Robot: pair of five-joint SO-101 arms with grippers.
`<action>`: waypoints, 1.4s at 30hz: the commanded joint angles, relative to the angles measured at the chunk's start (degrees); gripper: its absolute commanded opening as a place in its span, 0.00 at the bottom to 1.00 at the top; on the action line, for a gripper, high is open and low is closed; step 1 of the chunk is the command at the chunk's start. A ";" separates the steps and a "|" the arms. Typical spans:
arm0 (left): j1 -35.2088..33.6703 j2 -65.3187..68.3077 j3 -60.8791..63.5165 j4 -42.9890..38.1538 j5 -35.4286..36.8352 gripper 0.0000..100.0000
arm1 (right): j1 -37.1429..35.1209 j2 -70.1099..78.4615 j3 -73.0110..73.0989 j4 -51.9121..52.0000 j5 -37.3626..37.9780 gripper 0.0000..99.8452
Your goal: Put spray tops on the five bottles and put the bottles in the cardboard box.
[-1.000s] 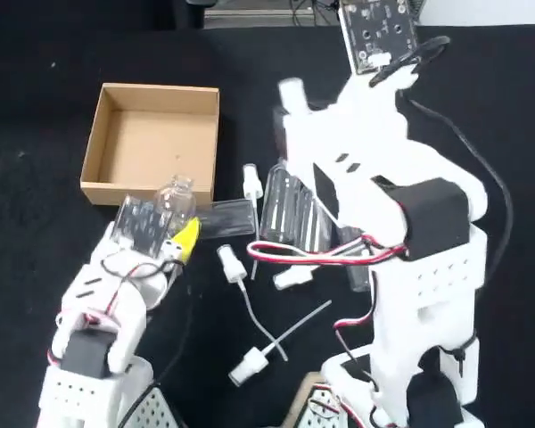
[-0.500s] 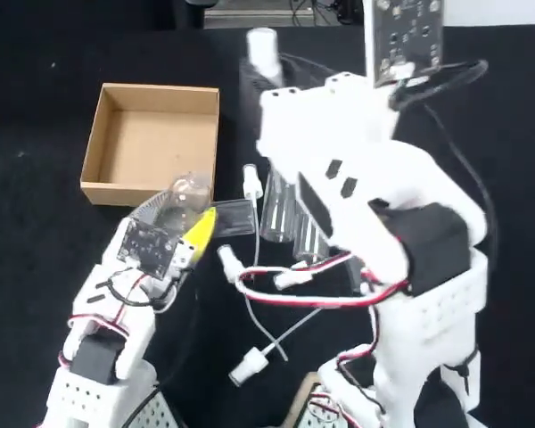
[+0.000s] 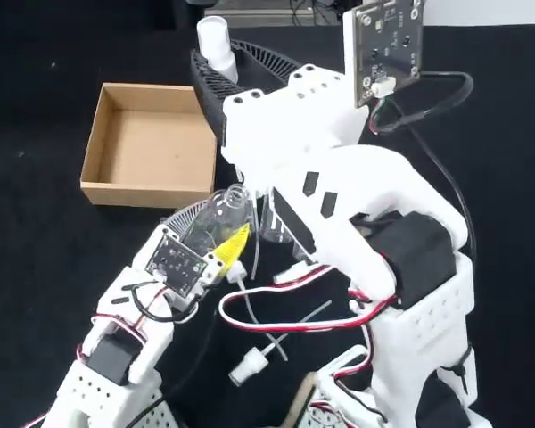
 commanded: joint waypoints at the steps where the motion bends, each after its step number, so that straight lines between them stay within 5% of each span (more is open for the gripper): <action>1: 0.04 -0.70 1.27 -0.97 0.26 0.04 | -0.62 -1.89 -2.68 -1.93 0.18 0.01; 10: -9.10 -0.70 1.19 -12.04 0.62 0.04 | -0.88 -1.80 1.27 -9.05 -0.26 0.01; 17: -9.54 -0.70 1.19 -17.32 0.62 0.04 | -0.70 -1.54 9.27 -21.89 -0.26 0.01; 22: -9.54 -0.70 1.19 -17.67 0.62 0.04 | -1.32 -2.33 13.67 -28.31 -0.26 0.01; 29: -9.54 -0.62 1.19 -17.23 0.53 0.04 | -7.21 -9.10 16.13 -24.79 0.09 0.01; 42: -9.63 -0.53 1.19 -17.14 0.35 0.04 | -3.16 -15.16 33.63 -36.75 -0.18 0.01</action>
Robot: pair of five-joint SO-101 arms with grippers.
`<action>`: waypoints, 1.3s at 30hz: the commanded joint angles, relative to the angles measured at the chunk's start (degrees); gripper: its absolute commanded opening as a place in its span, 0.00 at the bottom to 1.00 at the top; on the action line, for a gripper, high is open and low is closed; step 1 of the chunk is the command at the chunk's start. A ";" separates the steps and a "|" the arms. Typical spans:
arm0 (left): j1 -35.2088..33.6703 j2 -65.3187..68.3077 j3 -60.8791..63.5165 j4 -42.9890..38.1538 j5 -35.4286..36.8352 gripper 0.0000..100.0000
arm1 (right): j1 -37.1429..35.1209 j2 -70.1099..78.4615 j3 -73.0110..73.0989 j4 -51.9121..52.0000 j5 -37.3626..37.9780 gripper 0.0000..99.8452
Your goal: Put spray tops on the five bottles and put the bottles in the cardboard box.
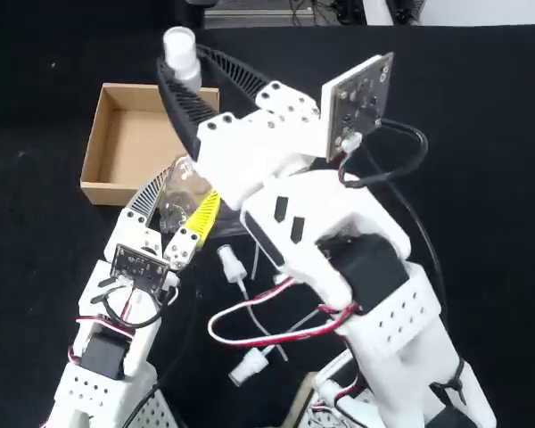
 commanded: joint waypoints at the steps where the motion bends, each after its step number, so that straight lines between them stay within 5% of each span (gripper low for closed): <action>1: -0.75 -0.53 1.19 -0.88 0.35 0.04 | 1.14 -3.21 1.71 -3.16 -0.18 0.01; 14: -0.75 -0.53 1.19 -0.88 0.62 0.04 | 0.97 -7.08 -2.95 -2.81 -0.18 0.01; 39: -0.75 -0.53 1.19 -0.88 0.62 0.04 | 0.70 -8.40 12.18 -7.21 -0.26 0.01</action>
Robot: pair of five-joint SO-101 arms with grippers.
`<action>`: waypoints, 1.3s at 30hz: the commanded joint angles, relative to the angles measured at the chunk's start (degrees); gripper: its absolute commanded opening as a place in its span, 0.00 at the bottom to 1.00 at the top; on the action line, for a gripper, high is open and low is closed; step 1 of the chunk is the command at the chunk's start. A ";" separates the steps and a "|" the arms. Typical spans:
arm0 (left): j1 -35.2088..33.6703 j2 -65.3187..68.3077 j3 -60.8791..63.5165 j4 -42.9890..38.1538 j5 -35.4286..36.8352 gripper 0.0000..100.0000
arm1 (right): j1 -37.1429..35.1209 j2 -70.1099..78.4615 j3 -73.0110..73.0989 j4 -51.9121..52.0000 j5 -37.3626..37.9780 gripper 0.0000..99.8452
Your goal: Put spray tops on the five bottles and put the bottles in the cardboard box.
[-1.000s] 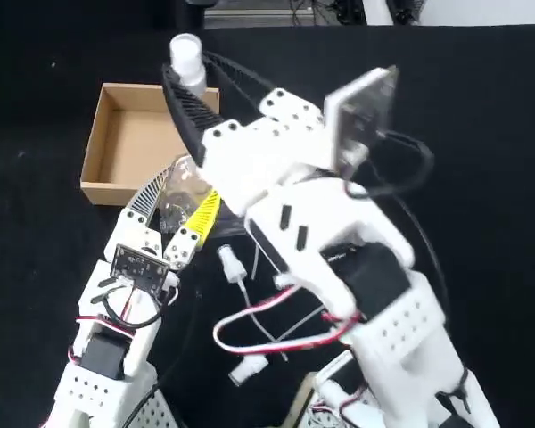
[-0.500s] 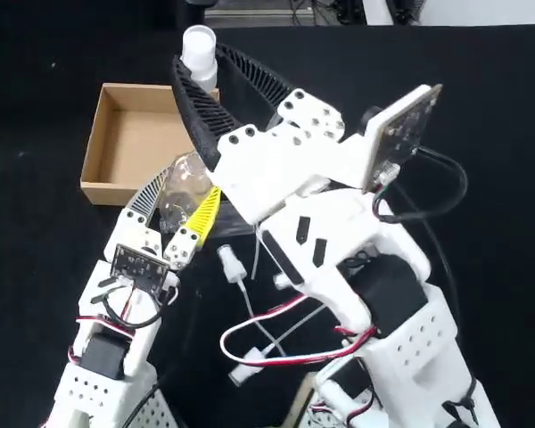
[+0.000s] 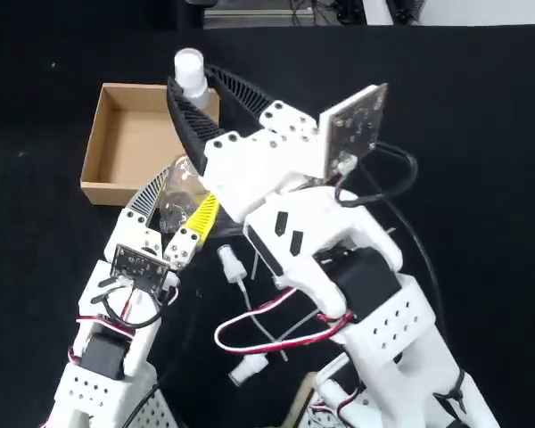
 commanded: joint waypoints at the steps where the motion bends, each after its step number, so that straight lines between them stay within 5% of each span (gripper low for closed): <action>1: -0.75 -0.53 1.19 -0.88 0.62 0.04 | -0.44 -3.74 0.84 -1.05 -0.26 0.01; 11: -0.75 -0.53 1.19 -0.88 0.62 0.04 | -2.64 -10.77 11.56 2.73 0.18 0.02; 18: -0.75 -0.53 1.19 -0.88 0.62 0.04 | -2.99 -10.77 12.97 4.75 0.09 0.16; 28: -0.75 -0.53 1.19 -0.88 0.62 0.04 | -2.46 -10.77 -1.54 16.35 0.18 0.08; 31: -0.75 -0.53 1.19 -0.88 0.62 0.04 | -0.44 -10.86 -5.14 16.88 0.26 0.01; 39: -1.19 -0.53 1.19 -0.88 0.35 0.04 | 10.29 -11.21 -13.05 32.44 6.95 0.08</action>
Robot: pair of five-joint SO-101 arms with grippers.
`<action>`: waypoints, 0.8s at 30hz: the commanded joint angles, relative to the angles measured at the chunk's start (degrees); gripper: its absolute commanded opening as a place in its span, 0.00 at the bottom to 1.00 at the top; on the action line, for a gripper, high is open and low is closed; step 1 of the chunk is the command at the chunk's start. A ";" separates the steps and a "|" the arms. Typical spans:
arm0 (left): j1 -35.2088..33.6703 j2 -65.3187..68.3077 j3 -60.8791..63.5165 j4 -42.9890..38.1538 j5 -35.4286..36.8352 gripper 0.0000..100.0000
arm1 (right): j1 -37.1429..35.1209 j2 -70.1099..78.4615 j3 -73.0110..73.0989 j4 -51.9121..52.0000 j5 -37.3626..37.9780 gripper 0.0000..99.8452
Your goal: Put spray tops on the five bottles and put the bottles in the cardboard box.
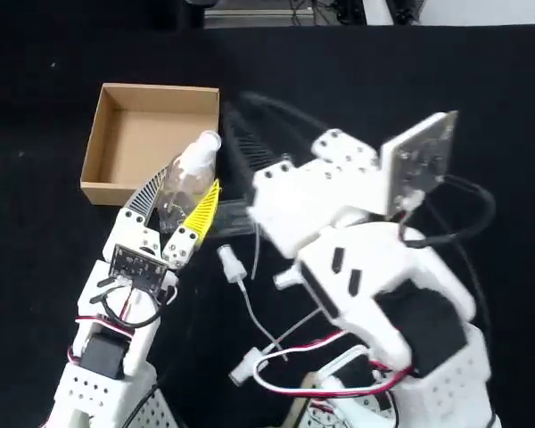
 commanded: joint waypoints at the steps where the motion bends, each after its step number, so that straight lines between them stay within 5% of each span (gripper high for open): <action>1: -0.66 -0.53 1.19 -0.88 0.44 0.04 | 6.68 -2.07 -4.18 10.11 3.52 0.08; 6: -0.13 -0.62 1.19 -1.41 0.62 0.04 | 20.48 -1.98 -1.10 23.56 6.95 0.10; 12: 1.98 -0.53 1.19 1.58 2.02 0.04 | 35.25 -1.98 12.62 21.63 9.23 0.10; 21: -3.12 0.62 1.27 -2.55 33.76 0.04 | 36.92 -1.98 36.53 4.40 0.79 0.10; 24: -1.01 4.66 1.45 -1.23 35.16 0.04 | 37.10 -1.98 40.13 0.79 -0.35 0.10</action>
